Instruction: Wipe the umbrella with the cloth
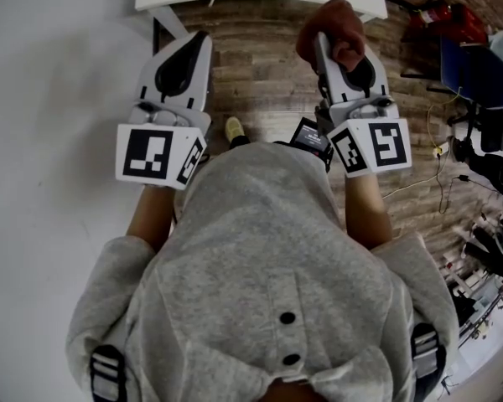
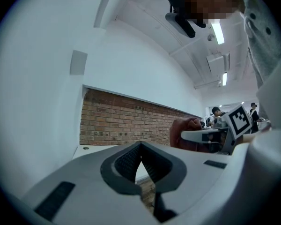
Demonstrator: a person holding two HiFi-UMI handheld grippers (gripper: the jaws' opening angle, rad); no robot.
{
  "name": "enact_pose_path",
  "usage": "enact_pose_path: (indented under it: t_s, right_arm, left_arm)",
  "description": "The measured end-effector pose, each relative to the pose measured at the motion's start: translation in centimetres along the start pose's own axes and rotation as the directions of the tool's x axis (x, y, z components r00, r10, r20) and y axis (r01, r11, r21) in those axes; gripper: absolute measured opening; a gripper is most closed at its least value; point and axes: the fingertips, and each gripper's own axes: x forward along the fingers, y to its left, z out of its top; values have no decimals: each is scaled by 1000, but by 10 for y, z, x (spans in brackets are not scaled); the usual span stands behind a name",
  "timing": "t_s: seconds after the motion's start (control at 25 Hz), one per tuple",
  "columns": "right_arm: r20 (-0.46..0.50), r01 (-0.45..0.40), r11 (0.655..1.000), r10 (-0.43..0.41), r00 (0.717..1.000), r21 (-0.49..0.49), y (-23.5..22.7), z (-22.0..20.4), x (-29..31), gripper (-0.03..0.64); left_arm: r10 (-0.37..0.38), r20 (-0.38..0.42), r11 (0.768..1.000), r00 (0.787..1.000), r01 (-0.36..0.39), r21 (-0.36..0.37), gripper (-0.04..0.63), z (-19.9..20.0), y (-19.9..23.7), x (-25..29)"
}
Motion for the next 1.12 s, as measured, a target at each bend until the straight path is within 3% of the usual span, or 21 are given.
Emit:
enact_pose_path:
  t_s: [0.36,0.68,1.12]
  right_arm:
    - [14,-8,1000,8,1000,-24,14,8,22,100]
    - [18,3,1000,-3,1000,-21,14,5,18,100]
    - [55,36,999,-37,998,18,-23,9,18,100]
  left_arm:
    - [0,24,1000,1000,0,0,15,5,24,-2]
    - [-23,30,1000,999,23,7,15,6,18,-2]
    - [-19,9,999,1000,19,43,15,11,9,22]
